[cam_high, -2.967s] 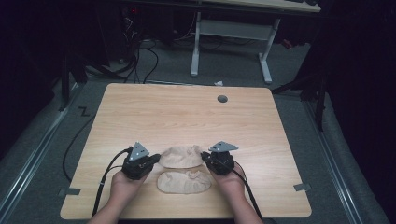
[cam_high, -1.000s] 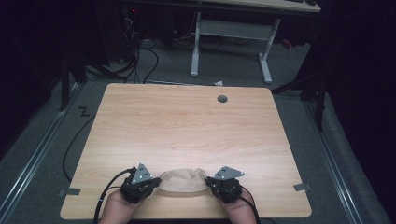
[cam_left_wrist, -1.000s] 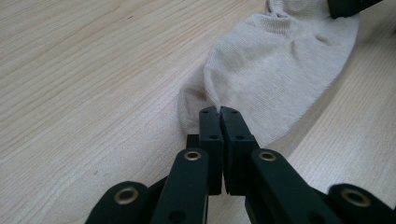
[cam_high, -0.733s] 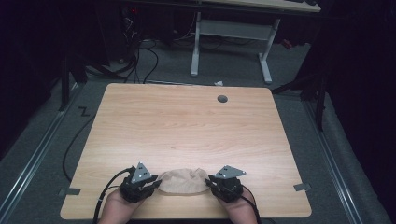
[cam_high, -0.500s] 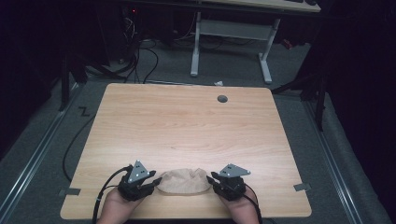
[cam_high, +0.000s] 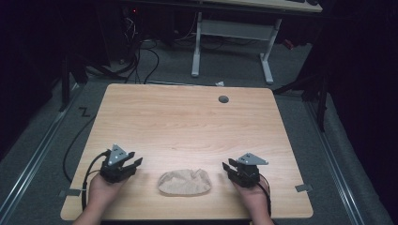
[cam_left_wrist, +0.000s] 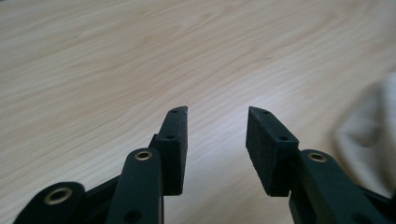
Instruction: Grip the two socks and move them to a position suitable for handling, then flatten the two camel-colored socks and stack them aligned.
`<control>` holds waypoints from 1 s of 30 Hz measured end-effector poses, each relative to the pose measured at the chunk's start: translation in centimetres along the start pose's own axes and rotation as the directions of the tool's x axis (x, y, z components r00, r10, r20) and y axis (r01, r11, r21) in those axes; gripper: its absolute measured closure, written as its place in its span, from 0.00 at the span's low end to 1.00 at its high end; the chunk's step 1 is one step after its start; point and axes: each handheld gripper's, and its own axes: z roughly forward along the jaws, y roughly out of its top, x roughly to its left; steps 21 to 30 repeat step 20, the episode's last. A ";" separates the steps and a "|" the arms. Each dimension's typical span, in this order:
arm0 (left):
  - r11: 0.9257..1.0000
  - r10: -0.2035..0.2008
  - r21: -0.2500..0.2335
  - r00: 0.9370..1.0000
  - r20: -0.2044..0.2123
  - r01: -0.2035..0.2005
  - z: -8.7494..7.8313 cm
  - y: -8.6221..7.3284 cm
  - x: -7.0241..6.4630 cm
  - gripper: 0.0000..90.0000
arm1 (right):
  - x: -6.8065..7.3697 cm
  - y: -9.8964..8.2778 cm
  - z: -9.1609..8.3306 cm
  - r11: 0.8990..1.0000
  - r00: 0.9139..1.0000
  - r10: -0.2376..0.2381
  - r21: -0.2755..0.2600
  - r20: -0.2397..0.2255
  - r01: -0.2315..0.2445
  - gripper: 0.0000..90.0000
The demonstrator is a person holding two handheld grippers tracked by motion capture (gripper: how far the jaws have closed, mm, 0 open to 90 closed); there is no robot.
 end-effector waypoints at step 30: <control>1.000 -0.019 -0.001 1.000 0.009 0.019 -0.5 -0.4 0.3 0.61 | -4.3 -1.0 -0.8 0.994 0.987 0.095 -0.060 0.131 -0.087 0.61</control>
